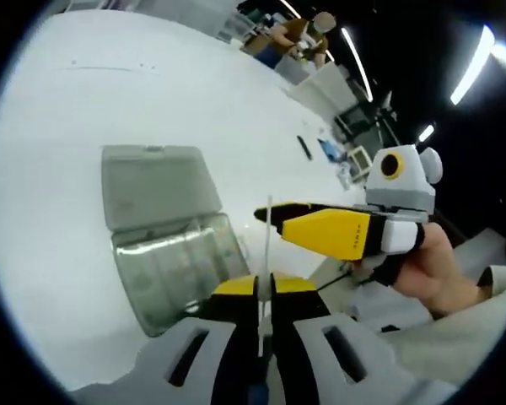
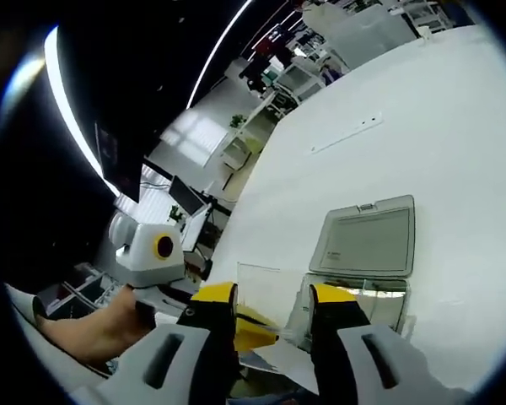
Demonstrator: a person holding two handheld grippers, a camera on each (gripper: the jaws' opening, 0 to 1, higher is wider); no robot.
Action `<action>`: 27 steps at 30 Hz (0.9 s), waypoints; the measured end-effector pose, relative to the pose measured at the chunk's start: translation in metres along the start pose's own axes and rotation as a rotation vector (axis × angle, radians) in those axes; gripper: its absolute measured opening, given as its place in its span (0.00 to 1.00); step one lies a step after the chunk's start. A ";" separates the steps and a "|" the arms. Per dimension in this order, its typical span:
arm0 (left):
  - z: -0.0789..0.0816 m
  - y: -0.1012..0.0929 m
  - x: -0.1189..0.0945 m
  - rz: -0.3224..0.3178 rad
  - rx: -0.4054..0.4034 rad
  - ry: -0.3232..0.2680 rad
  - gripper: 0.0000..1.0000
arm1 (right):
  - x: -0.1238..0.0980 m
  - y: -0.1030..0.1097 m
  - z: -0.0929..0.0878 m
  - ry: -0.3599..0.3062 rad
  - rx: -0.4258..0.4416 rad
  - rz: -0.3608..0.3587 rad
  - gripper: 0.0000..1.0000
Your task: Insert the divider into the dual guide fixture by aligning both edges with the guide slots and pushing it downward to the bottom, including one-sided entry, uneven engagement, binding, and posture correction.
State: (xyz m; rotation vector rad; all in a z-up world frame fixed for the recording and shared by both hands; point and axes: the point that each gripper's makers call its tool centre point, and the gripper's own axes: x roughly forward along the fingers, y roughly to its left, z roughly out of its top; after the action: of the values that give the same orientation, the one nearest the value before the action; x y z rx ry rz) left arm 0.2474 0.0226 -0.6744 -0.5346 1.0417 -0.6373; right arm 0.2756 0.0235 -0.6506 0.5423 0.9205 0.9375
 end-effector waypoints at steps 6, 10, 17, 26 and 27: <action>0.004 0.004 -0.001 0.044 0.010 0.004 0.00 | -0.002 -0.002 -0.003 0.002 -0.044 0.003 0.34; 0.002 0.011 -0.003 0.076 0.023 0.020 0.00 | -0.005 -0.003 -0.005 -0.004 -0.098 0.008 0.35; -0.001 0.024 -0.009 0.131 0.002 0.047 0.00 | -0.010 -0.008 -0.012 0.005 -0.261 0.001 0.39; -0.006 0.034 -0.012 0.178 -0.023 0.073 0.00 | -0.014 -0.006 -0.020 0.028 -0.429 0.027 0.43; -0.006 0.035 -0.012 0.182 -0.026 0.075 0.00 | -0.015 -0.005 -0.020 0.029 -0.450 0.027 0.44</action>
State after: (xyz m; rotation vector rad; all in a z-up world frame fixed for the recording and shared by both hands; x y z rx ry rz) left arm 0.2456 0.0548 -0.6927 -0.4346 1.1558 -0.4864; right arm 0.2567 0.0085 -0.6587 0.1575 0.6986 1.1380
